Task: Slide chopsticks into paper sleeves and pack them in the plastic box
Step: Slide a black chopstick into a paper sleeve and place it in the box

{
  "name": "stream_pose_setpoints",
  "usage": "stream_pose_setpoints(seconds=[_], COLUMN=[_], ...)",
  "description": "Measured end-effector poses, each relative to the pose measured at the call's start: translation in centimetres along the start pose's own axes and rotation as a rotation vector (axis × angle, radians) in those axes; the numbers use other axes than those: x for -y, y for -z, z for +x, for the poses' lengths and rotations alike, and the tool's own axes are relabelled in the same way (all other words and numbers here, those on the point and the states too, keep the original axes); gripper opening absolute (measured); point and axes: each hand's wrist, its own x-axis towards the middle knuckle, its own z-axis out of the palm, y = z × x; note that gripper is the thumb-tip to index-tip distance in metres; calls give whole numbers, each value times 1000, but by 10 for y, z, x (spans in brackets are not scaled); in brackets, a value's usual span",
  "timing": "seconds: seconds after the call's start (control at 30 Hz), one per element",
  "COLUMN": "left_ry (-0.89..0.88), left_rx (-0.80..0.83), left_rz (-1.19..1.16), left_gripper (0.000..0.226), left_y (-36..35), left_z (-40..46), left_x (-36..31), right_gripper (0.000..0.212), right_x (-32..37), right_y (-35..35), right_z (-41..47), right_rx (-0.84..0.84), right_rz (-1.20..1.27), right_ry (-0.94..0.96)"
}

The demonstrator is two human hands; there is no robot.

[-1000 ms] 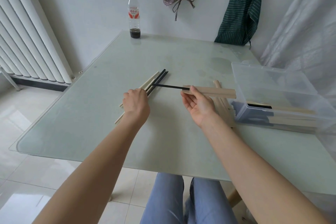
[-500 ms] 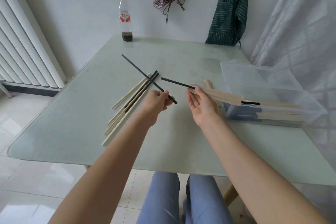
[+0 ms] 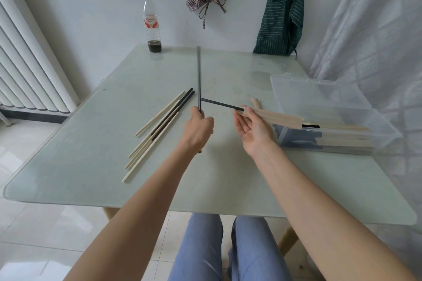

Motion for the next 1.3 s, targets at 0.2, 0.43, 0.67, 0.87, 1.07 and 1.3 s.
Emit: stream_pose_setpoints(seconds=[0.2,0.43,0.67,0.87,1.07,1.3], left_ry=[-241,-376,-378,-383,-498,-711], left_rx=[-71,-49,-263,-257,-291,-505], left_rz=[529,593,702,701,667,751], left_gripper=[45,42,26,26,15,11], left_y=[11,10,13,13,8,4], left_z=[1,1,3,1,-5,-1], left_x=[6,15,14,12,9,3], right_gripper=[12,10,30,40,36,19], right_x=[8,13,12,10,5,4], right_y=[2,6,6,6,6,-1], right_z=[3,4,7,3,-2,-16], right_rx=[18,-18,-10,3,42,54], right_rz=[8,-80,-86,-142,-168,-125], right_ry=[17,32,74,62,65,50])
